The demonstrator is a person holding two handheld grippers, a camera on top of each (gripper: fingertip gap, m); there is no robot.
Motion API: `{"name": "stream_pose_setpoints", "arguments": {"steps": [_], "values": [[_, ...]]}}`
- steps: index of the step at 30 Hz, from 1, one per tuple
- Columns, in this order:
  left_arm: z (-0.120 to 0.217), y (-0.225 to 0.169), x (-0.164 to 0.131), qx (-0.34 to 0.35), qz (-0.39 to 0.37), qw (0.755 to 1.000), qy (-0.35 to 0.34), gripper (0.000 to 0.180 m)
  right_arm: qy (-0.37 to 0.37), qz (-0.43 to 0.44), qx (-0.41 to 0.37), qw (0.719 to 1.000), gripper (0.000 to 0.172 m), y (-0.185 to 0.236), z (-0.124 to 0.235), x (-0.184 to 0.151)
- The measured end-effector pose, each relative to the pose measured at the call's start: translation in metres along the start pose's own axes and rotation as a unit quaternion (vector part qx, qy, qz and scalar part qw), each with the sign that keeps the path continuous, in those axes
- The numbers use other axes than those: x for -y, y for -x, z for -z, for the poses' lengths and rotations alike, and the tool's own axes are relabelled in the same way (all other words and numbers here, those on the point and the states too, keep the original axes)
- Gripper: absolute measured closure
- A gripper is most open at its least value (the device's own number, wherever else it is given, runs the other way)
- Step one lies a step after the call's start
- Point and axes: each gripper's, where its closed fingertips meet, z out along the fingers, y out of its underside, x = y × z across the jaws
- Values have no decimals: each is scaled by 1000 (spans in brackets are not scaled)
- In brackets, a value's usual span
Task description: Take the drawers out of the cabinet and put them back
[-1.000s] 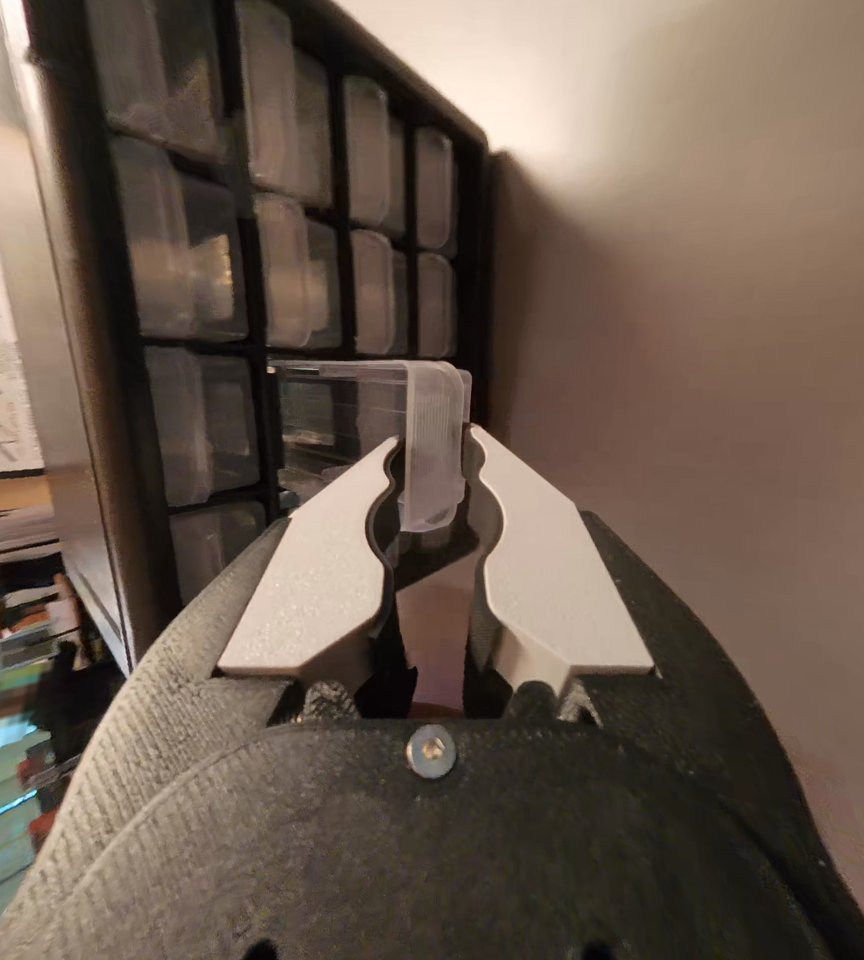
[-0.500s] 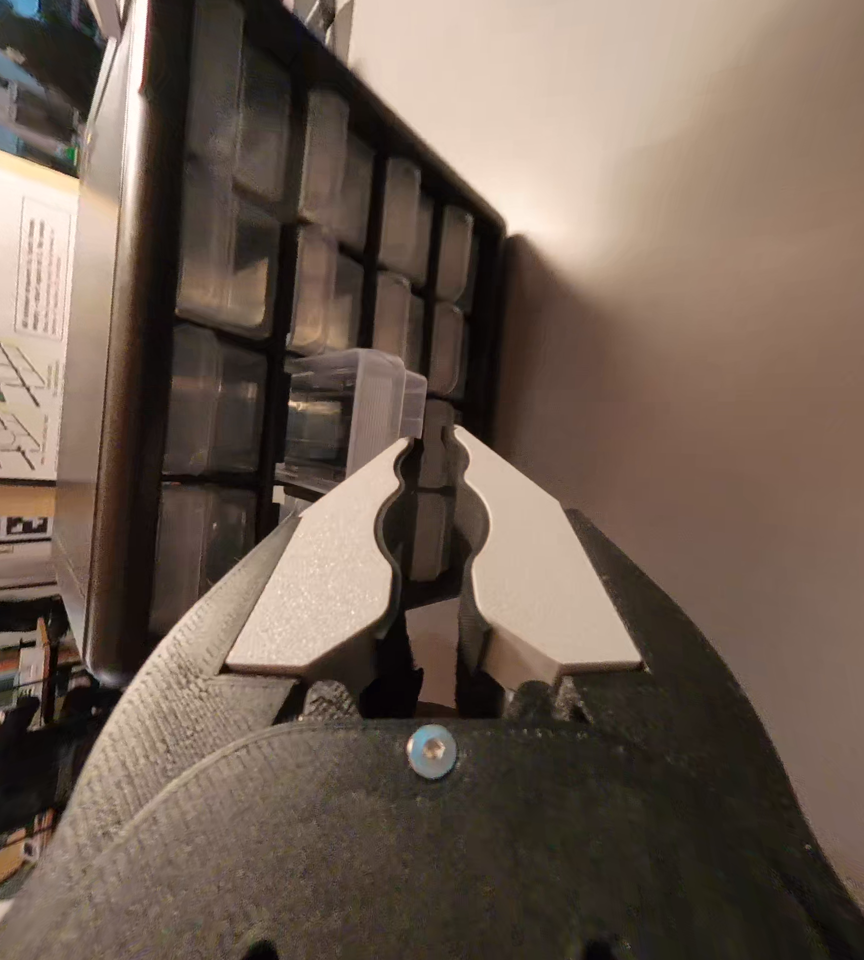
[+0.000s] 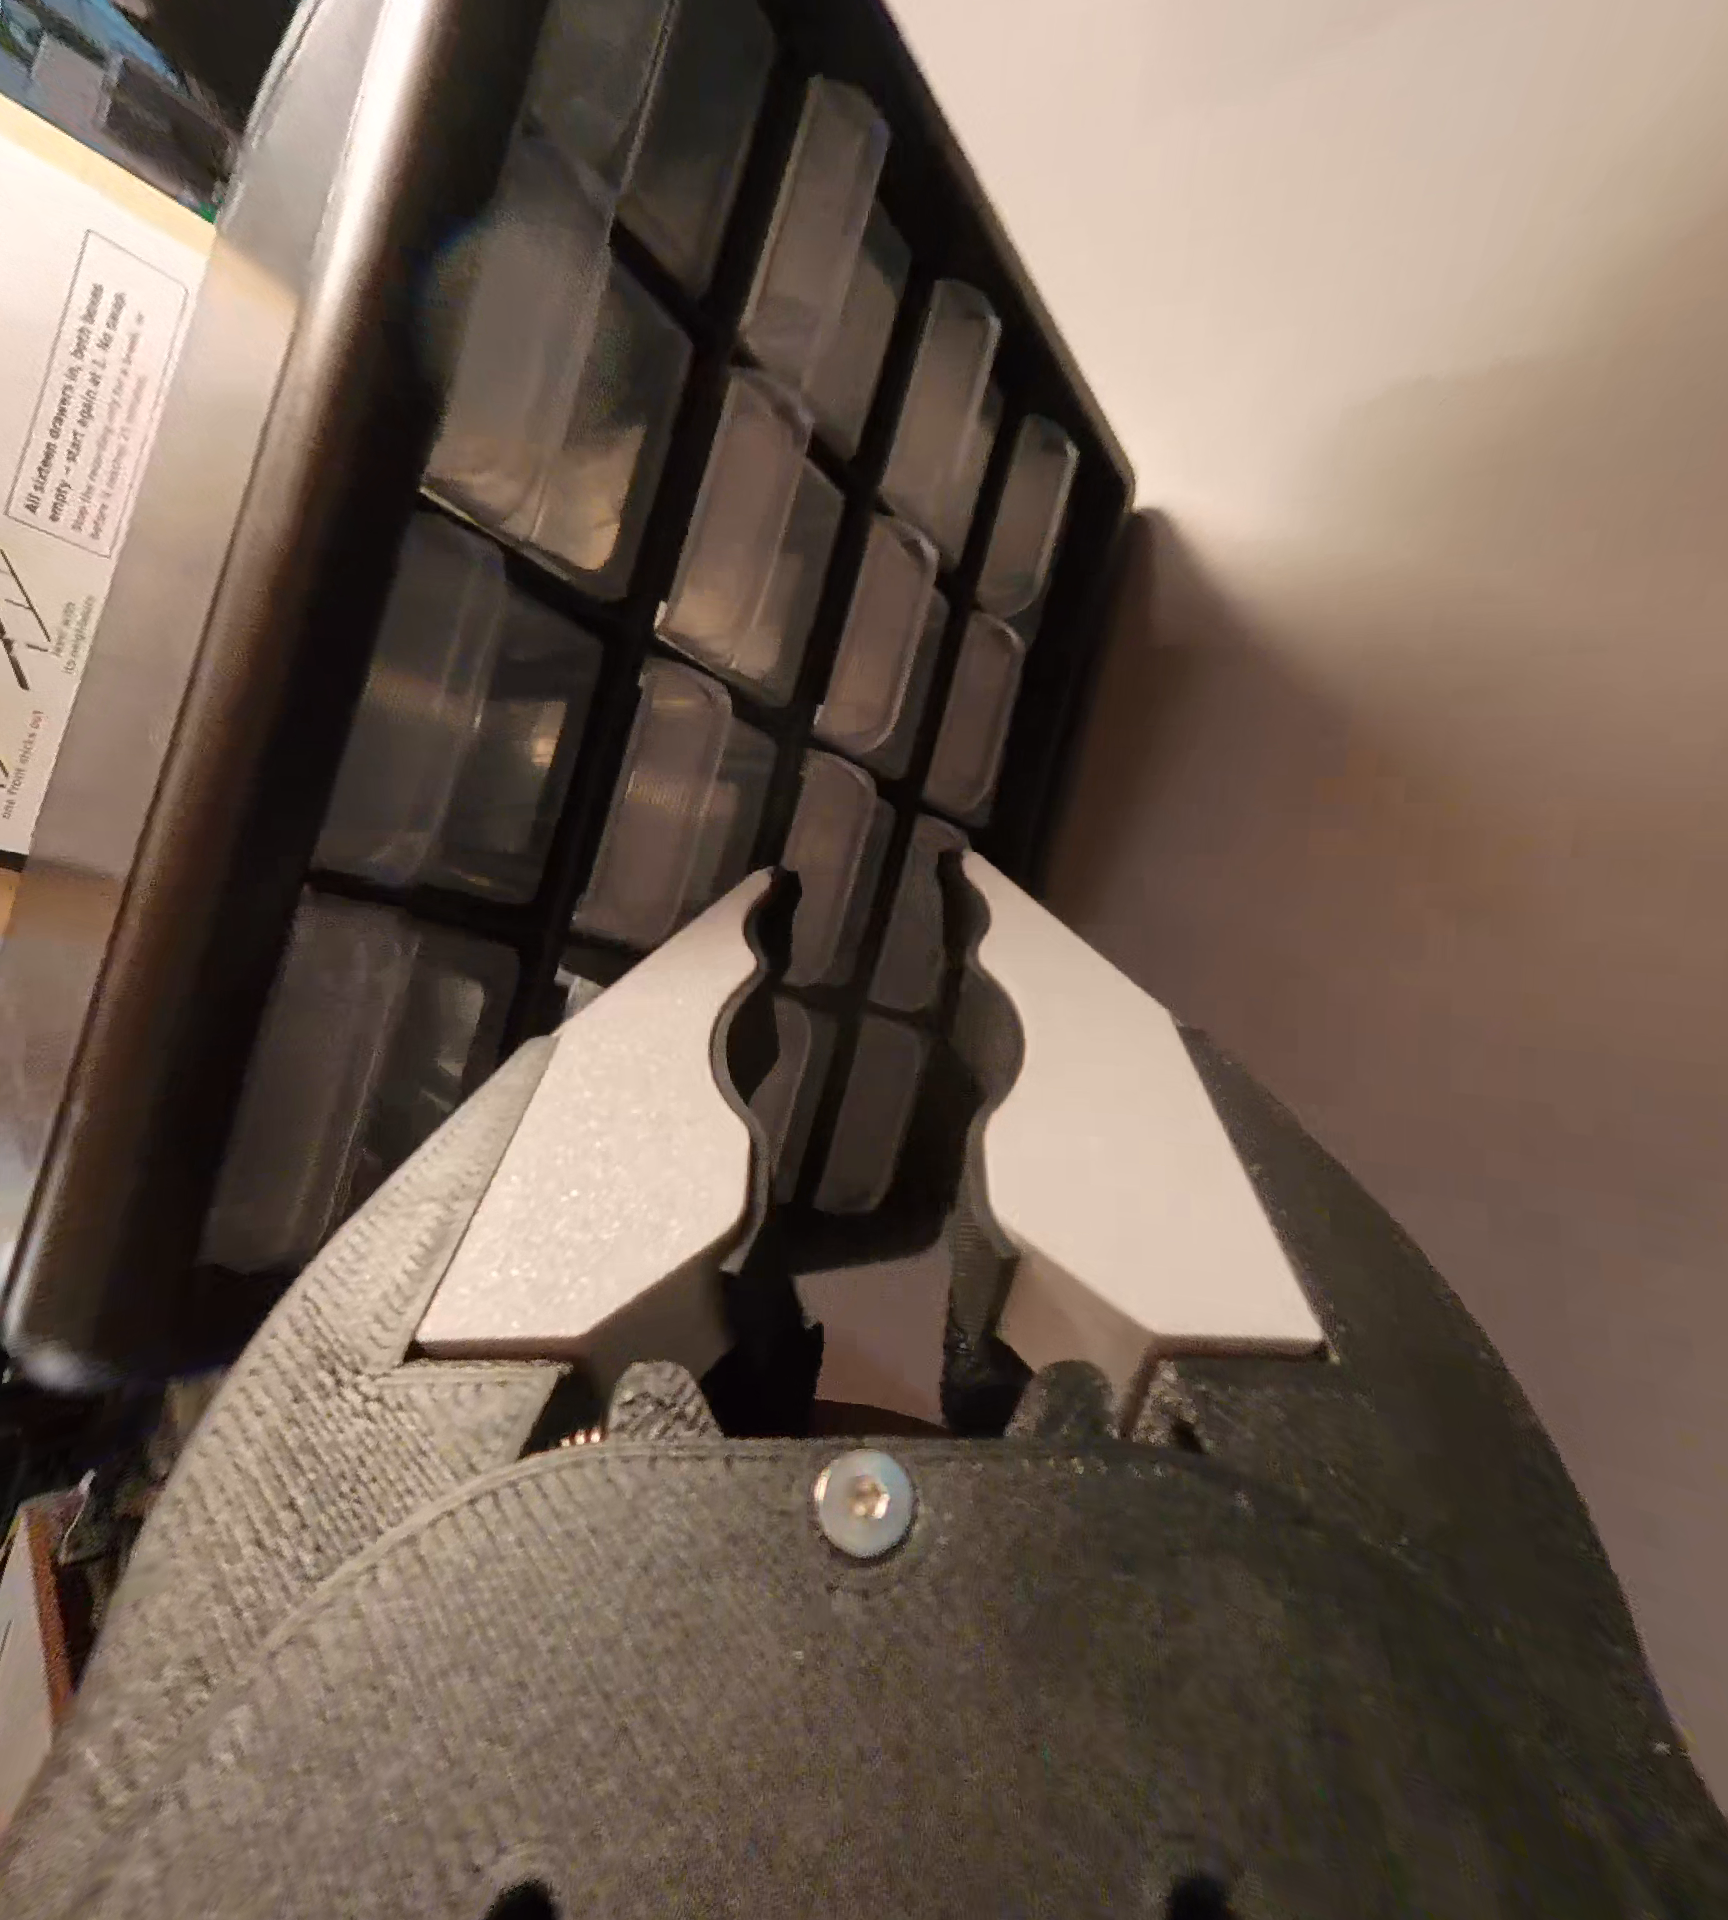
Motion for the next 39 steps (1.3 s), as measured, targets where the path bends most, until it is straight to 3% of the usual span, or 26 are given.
{"name": "stream_pose_setpoints", "arguments": {"steps": [4,7,10,14,18,22,29,31,36,39], "values": [[42,10,-15,16,11,1000,-5,145,1,1,1,1000,121,0,0,0],[80,41,-48,62,27,997,27,142,0,1,1,1000,121,0,0,0],[117,78,-101,114,39,988,92,140,-1,0,0,1000,122,0,0,0],[151,113,-194,147,89,968,184,140,-1,2,-3,1000,122,0,0,0],[158,115,-283,124,142,948,256,136,-2,3,-4,1000,122,0,0,0],[148,113,-340,100,188,932,294,129,-2,2,1,1000,121,0,0,0],[119,103,-390,33,192,925,327,132,-5,4,8,1000,120,-1,-1,0],[114,99,-396,20,190,924,331,143,-6,3,10,1000,119,-1,-1,0],[122,90,-394,-1,183,914,362,167,-7,4,9,1000,119,-1,0,0],[137,87,-371,7,198,910,365,174,-7,4,9,1000,119,-1,0,0]]}}
